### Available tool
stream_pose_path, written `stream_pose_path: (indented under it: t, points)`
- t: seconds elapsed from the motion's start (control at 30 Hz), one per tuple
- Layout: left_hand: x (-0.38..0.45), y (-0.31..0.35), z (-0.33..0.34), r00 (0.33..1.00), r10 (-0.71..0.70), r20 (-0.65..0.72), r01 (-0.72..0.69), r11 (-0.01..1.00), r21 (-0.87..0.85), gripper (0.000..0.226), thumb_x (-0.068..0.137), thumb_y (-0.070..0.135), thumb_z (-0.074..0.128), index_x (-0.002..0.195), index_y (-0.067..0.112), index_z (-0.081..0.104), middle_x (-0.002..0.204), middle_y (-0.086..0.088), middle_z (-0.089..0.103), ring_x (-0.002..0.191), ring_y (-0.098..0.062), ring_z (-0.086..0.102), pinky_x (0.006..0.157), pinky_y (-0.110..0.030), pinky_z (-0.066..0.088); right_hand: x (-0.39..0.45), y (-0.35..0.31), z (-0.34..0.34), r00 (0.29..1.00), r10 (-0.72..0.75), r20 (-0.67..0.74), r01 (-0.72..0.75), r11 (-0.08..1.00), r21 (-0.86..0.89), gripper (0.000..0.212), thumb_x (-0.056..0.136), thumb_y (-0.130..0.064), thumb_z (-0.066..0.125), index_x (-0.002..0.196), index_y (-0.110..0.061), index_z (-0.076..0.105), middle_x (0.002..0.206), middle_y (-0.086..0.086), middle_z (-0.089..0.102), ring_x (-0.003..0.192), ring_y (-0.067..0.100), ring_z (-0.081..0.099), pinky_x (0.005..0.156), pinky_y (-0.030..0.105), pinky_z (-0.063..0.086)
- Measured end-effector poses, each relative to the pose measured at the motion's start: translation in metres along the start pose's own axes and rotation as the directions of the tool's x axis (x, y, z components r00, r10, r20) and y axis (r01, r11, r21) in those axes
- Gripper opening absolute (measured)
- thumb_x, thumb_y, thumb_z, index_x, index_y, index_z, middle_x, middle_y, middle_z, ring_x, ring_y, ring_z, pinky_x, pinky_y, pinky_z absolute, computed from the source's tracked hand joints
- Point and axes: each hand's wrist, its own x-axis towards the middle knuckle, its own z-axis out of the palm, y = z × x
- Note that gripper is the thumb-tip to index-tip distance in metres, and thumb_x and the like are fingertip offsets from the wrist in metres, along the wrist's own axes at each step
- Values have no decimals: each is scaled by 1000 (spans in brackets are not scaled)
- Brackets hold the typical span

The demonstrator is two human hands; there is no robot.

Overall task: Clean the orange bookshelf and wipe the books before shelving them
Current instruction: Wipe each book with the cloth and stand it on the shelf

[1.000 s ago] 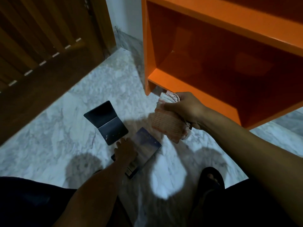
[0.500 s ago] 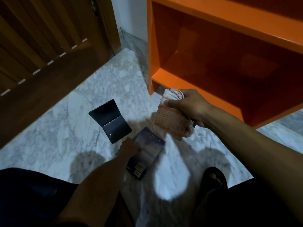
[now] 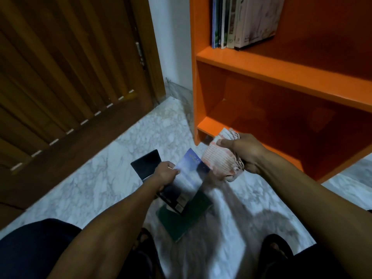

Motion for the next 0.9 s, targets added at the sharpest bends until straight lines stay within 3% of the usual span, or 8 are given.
stream_pose_path:
  t: [0.1, 0.17, 0.37, 0.43, 0.5, 0.57, 0.7, 0.9]
  points:
    - [-20, 41, -35, 998, 1, 58, 15, 961, -278, 23, 94, 12, 67, 72, 11, 59, 67, -11, 62, 54, -21, 53, 54, -25, 41, 2, 4, -2, 990, 116, -79, -101, 980, 173, 31, 87, -3, 71, 111, 14, 60, 104, 30, 69, 89, 41, 69, 82, 53, 57]
    - [-36, 72, -57, 995, 25, 99, 20, 904, -428, 21, 96, 7, 63, 75, 7, 64, 68, -14, 70, 52, -21, 63, 53, -27, 52, 3, 5, 0, 984, 139, -116, -103, 958, 269, 20, 93, -7, 66, 104, 9, 60, 99, 28, 69, 87, 40, 69, 84, 57, 55]
    - [-72, 138, -101, 969, 164, 182, -24, 802, -597, 16, 100, 8, 56, 105, 1, 68, 100, -20, 74, 83, -30, 73, 73, -40, 62, -4, 3, 18, 983, 29, -179, 49, 908, 416, 24, 106, -20, 43, 122, -6, 54, 114, 19, 67, 96, 36, 67, 91, 59, 51]
    - [-81, 148, -102, 957, 218, 193, -53, 781, -622, 19, 99, 9, 57, 112, -1, 67, 111, -24, 71, 96, -35, 69, 85, -45, 59, -8, 1, 25, 993, 47, -104, 7, 884, 467, 31, 106, -27, 44, 125, -7, 57, 113, 19, 70, 100, 38, 69, 92, 63, 50]
    - [-92, 156, -95, 965, 237, 110, -126, 790, -599, 7, 95, 7, 63, 99, 3, 67, 106, -25, 72, 86, -33, 70, 76, -41, 60, -14, -5, 28, 999, 43, -14, -30, 863, 504, 36, 104, -34, 46, 116, -6, 64, 105, 17, 74, 98, 39, 70, 93, 63, 51]
    - [-99, 158, -87, 965, 255, -53, -248, 839, -484, 7, 93, 10, 68, 93, 8, 62, 96, -22, 73, 71, -26, 69, 64, -32, 57, -18, -9, 28, 996, -25, 88, -26, 850, 527, 33, 102, -35, 50, 113, -10, 68, 108, 14, 75, 100, 39, 70, 93, 59, 52]
    - [-101, 150, -78, 875, 443, -197, -473, 868, -151, 9, 96, 26, 66, 103, 23, 61, 110, 1, 70, 94, -19, 69, 83, -40, 55, -26, -11, 26, 972, -168, 163, 64, 861, 505, 27, 101, -14, 52, 126, -12, 61, 121, 11, 71, 105, 36, 69, 85, 51, 55]
    - [-108, 149, -82, 910, 403, -95, -403, 808, -431, 35, 95, 18, 67, 127, 23, 52, 105, -12, 76, 91, -29, 75, 81, -47, 60, -34, -19, 15, 958, -190, 217, 68, 881, 468, 29, 101, -12, 52, 128, -10, 60, 123, 13, 69, 107, 35, 69, 80, 47, 59]
